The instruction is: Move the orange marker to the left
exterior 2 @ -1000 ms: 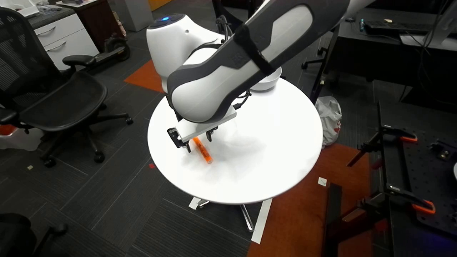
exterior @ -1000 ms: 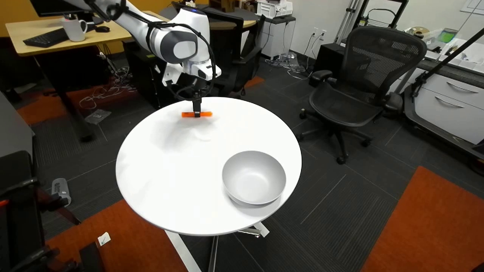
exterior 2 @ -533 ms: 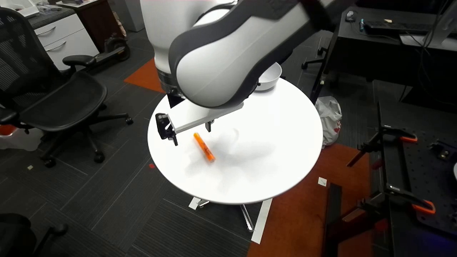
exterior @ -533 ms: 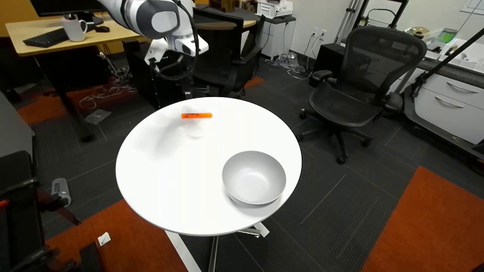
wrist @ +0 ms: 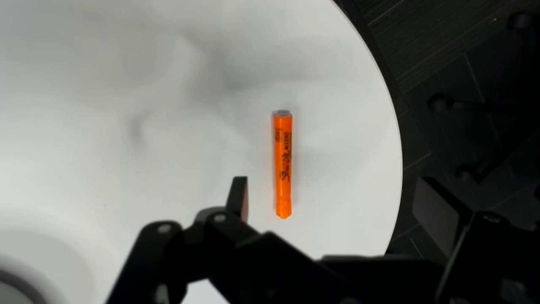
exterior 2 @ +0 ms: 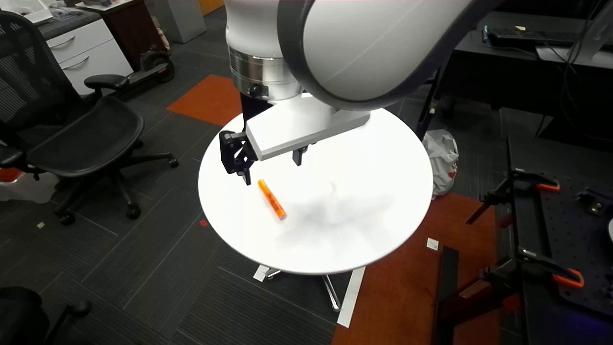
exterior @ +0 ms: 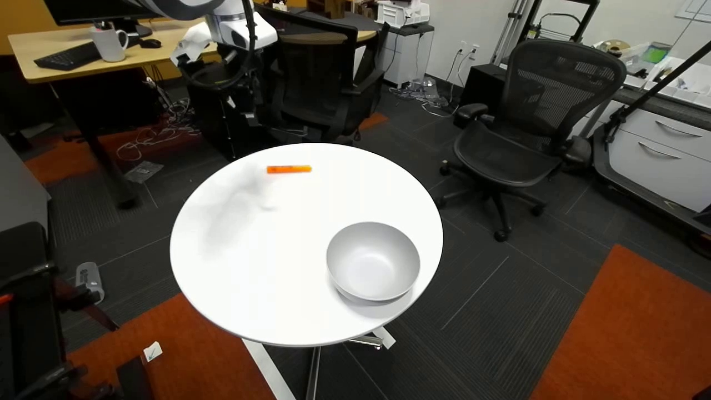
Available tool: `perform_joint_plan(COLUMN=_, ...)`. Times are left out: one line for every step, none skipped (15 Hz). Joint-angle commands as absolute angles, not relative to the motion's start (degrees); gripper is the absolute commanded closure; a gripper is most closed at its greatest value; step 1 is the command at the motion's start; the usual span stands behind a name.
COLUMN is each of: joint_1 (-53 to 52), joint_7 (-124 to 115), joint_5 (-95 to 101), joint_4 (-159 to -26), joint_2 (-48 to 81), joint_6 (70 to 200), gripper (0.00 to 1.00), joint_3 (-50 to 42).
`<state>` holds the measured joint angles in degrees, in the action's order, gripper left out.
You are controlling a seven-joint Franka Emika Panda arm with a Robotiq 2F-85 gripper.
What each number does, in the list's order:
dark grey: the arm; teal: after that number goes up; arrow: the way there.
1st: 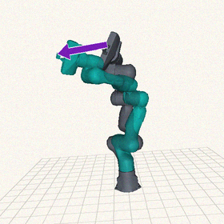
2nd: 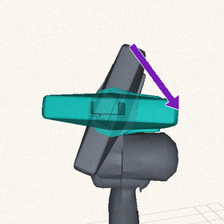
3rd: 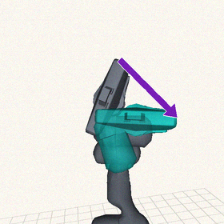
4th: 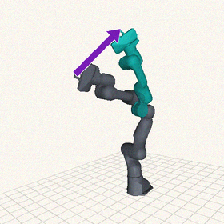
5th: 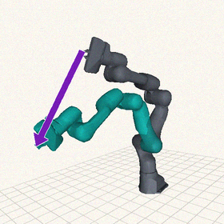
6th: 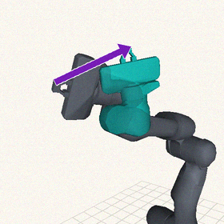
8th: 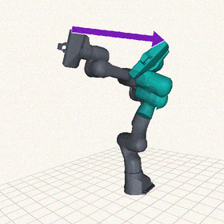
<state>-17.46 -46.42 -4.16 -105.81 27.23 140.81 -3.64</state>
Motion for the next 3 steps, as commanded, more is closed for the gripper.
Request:
perform_joint_plan(joint_1=-16.25, joint_7=-46.95, joint_5=-3.28, joint_4=-105.56, joint_2=27.46, joint_6=140.67, gripper=0.0, joint_3=-2.38)
perform_joint_plan(joint_1=-16.24, joint_7=-46.94, joint_5=-3.29, joint_4=-105.49, joint_2=27.77, joint_6=140.67, gripper=0.0, joint_3=-2.4)
perform_joint_plan(joint_1=-16.21, joint_7=-46.94, joint_5=-3.3, joint_4=-105.49, joint_2=27.91, joint_6=140.67, gripper=0.0, joint_3=-2.4)
